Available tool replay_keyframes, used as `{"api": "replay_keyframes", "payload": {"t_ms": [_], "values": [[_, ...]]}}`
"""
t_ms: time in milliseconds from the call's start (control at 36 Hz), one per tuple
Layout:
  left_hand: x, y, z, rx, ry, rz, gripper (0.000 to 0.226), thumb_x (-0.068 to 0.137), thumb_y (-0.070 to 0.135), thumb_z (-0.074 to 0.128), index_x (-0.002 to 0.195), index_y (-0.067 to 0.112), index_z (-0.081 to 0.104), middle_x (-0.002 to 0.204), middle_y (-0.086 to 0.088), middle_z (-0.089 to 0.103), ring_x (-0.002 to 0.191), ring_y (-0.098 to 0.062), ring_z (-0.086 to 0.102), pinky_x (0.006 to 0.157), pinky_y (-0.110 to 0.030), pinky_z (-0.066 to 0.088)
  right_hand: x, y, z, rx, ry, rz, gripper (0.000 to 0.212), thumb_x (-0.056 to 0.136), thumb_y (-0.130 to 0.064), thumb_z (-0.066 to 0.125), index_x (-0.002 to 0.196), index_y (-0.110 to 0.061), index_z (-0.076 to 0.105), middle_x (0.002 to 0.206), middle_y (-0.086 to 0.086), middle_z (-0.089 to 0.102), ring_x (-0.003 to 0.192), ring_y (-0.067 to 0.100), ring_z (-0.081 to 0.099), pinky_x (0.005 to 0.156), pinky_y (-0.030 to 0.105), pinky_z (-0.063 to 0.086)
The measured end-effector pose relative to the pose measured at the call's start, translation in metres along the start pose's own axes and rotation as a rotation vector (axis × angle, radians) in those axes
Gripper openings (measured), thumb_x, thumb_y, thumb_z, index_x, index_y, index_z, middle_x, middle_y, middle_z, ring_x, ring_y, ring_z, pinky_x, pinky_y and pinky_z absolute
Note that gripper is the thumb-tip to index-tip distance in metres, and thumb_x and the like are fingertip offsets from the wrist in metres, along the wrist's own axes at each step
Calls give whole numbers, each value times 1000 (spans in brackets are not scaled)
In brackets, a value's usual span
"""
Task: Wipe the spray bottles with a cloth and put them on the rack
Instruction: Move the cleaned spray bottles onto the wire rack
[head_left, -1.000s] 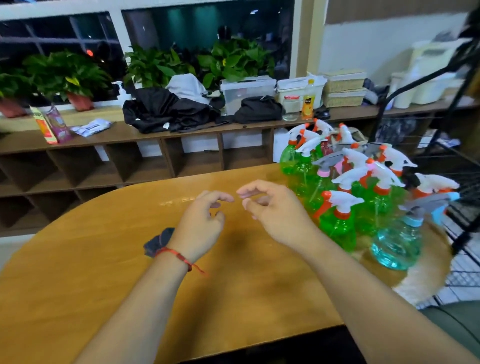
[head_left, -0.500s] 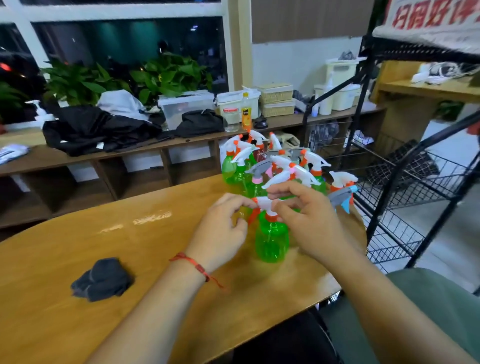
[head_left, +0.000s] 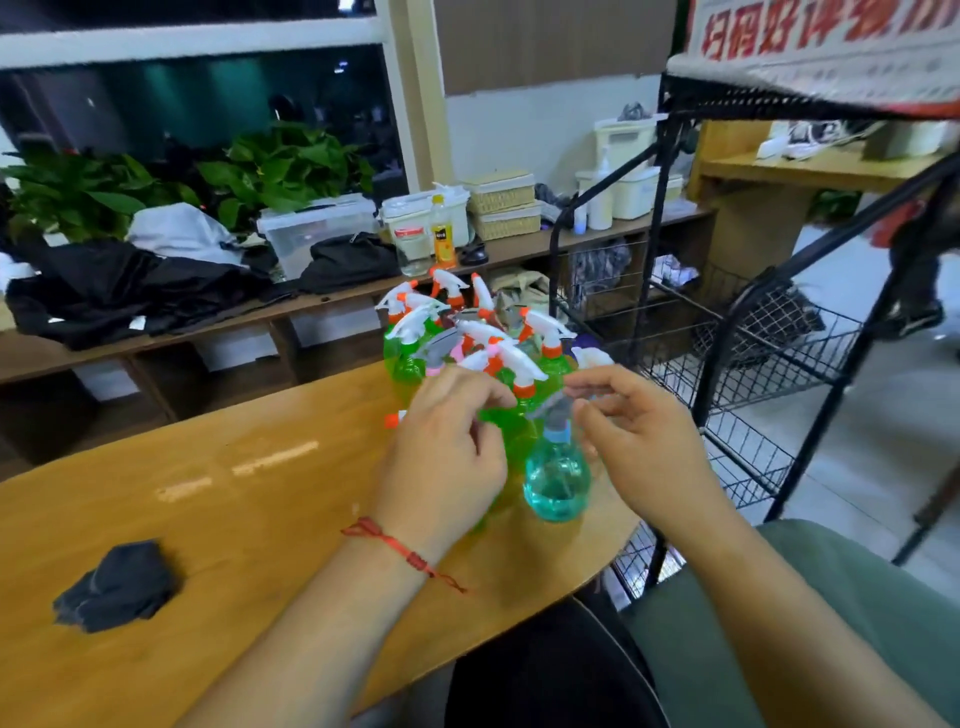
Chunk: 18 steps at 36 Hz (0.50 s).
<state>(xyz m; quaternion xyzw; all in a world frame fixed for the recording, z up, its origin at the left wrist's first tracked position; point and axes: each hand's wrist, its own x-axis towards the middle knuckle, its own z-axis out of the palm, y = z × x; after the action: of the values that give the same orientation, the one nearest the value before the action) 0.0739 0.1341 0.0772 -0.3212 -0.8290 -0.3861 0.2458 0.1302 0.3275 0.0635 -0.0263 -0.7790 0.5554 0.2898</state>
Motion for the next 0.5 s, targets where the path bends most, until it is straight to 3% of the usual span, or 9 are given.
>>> {"api": "replay_keyframes", "payload": {"t_ms": [83, 139, 222, 306, 389, 500], "values": [[11, 12, 16, -10, -47, 31, 32, 78, 4, 51, 97, 21, 70, 100, 8, 59, 95, -13, 52, 100, -16, 39, 14, 7, -21, -90, 33, -26, 24, 99, -6, 66, 112, -24, 76, 105, -9, 73, 93, -2, 69, 76, 20, 59], [18, 17, 26, 7, -96, 46, 32, 78, 6, 50, 98, 21, 69, 102, 6, 59, 99, -17, 53, 97, -27, 44, 28, 16, -34, -299, 61, -99, 23, 99, -10, 66, 116, -24, 75, 111, -11, 71, 101, 1, 65, 86, 19, 54], [28, 23, 40, 11, -138, 54, 31, 78, 8, 51, 99, 23, 69, 103, 10, 56, 103, -17, 52, 91, -34, 46, 54, 32, -50, -593, 88, -178, 24, 99, -12, 63, 120, -22, 72, 120, -9, 66, 112, 10, 56, 88, 11, 41], [38, 28, 53, 23, -168, 56, 31, 79, 8, 51, 99, 25, 69, 104, 14, 54, 104, -18, 51, 91, -37, 47, 83, 42, -57, -741, 26, -159, 37, 99, -5, 58, 133, -17, 67, 136, 0, 62, 128, 21, 52, 101, 34, 47], [51, 28, 61, 57, -200, 50, 32, 78, 12, 48, 99, 25, 68, 106, 8, 58, 103, -20, 50, 91, -41, 48, 119, 49, -56, -839, -125, -77, 48, 103, -6, 53, 151, -14, 52, 153, 6, 50, 140, 27, 47, 111, 39, 42], [67, 23, 64, 107, -257, 22, 34, 79, 18, 44, 102, 27, 68, 109, 6, 58, 105, -21, 48, 92, -45, 48, 163, 63, -51, -956, -249, 43, 49, 103, -7, 51, 151, -7, 47, 155, 15, 46, 141, 37, 42, 114, 49, 42]]}}
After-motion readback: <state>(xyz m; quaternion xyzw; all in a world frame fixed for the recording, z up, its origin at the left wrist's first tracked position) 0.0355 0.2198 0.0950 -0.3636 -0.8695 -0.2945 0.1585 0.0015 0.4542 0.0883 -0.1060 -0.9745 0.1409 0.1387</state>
